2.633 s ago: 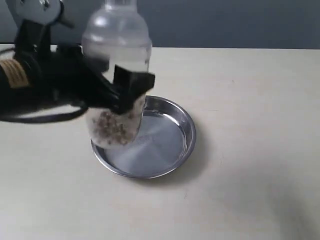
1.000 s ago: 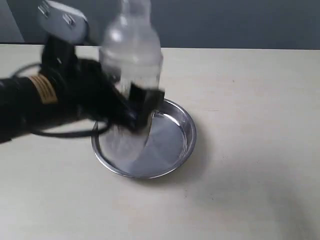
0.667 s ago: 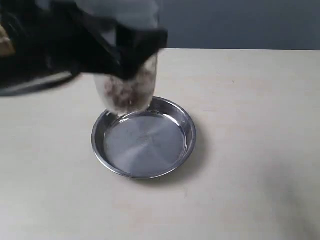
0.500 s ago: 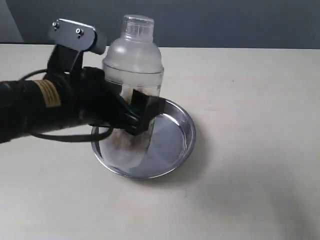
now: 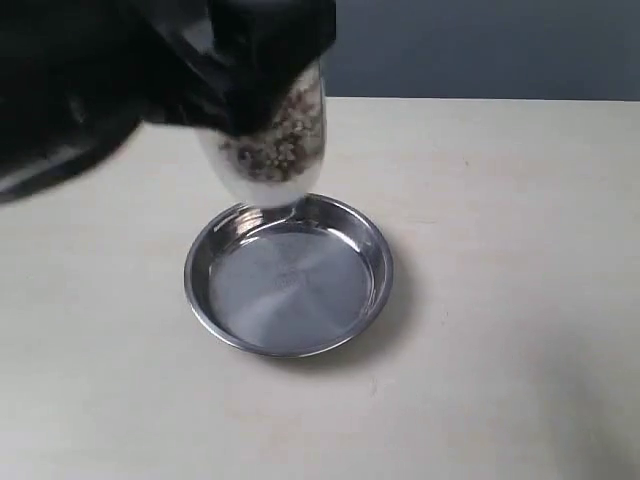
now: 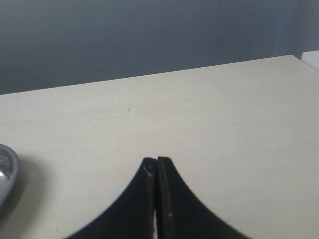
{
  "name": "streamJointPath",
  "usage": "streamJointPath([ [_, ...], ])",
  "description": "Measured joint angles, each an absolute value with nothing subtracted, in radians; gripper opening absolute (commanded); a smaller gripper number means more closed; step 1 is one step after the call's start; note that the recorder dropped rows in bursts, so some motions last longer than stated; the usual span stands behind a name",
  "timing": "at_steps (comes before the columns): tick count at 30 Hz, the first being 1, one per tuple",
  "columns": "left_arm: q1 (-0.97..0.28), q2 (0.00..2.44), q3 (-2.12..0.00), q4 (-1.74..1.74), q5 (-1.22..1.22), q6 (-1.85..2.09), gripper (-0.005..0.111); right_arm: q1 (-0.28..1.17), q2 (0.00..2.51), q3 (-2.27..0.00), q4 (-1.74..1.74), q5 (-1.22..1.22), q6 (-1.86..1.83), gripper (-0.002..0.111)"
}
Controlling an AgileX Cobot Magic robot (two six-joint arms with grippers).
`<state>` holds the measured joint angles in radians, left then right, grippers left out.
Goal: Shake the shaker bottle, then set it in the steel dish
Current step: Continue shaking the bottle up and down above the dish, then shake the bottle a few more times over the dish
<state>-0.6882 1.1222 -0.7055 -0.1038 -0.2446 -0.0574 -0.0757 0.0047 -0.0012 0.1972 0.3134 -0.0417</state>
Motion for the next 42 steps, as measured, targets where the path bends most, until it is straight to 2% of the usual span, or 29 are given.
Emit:
streamJointPath([
  [4,-0.702,1.165,-0.69,-0.084,-0.06,-0.087,0.0,-0.076,0.005,-0.001,0.197,0.315,-0.042,-0.001],
  [9,-0.709,1.144,-0.677,-0.106,-0.234,-0.085,0.0,-0.076,0.005,-0.001,0.197,0.315,-0.042,-0.001],
  [12,-0.717,1.207,-0.645,-0.141,-0.127,-0.137,0.0,-0.076,0.005,-0.001,0.197,0.315,-0.042,-0.001],
  [15,-0.729,1.101,-0.725,0.0,-0.116,-0.08,0.0,-0.076,0.005,-0.001,0.197,0.315,-0.042,-0.001],
  [18,-0.482,1.068,-0.755,-0.238,-0.21,0.102,0.0,-0.076,0.005,-0.001,0.197,0.315,-0.042,-0.001],
  [19,-0.455,1.082,-0.75,-0.279,-0.182,0.079,0.0,-0.076,0.005,-0.001,0.197,0.315,-0.042,-0.001],
  [20,-0.494,1.103,-0.741,-0.272,-0.078,0.025,0.0,-0.076,0.005,-0.001,0.197,0.317,-0.042,-0.001],
  [22,-0.658,1.123,-0.713,-0.087,0.06,0.016,0.0,-0.076,0.005,-0.001,0.197,0.317,-0.042,-0.001],
  [27,-0.531,1.127,-0.62,0.052,-0.087,-0.311,0.0,-0.076,0.005,-0.001,0.197,0.317,-0.042,-0.001],
  [30,-0.641,1.123,-0.621,0.347,-0.135,-0.499,0.0,-0.076,0.005,-0.001,0.197,0.317,-0.042,-0.001],
  [32,-0.69,1.121,-0.64,0.505,-0.077,-0.55,0.0,-0.076,0.005,-0.001,0.197,0.317,-0.042,-0.001],
  [34,-0.631,1.126,-0.645,0.554,-0.008,-0.604,0.0,-0.076,0.005,-0.001,0.197,0.317,-0.042,-0.001],
  [37,-0.52,1.147,-0.613,0.553,-0.036,-0.793,0.0,-0.076,0.005,-0.001,0.197,0.317,-0.042,-0.001],
  [40,-0.58,1.142,-0.606,0.729,-0.229,-0.889,0.0,-0.076,0.005,-0.001,0.197,0.317,-0.042,-0.001],
  [42,-0.609,1.128,-0.636,0.767,-0.239,-0.901,0.0,-0.076,0.005,-0.001,0.197,0.317,-0.042,-0.001],
])
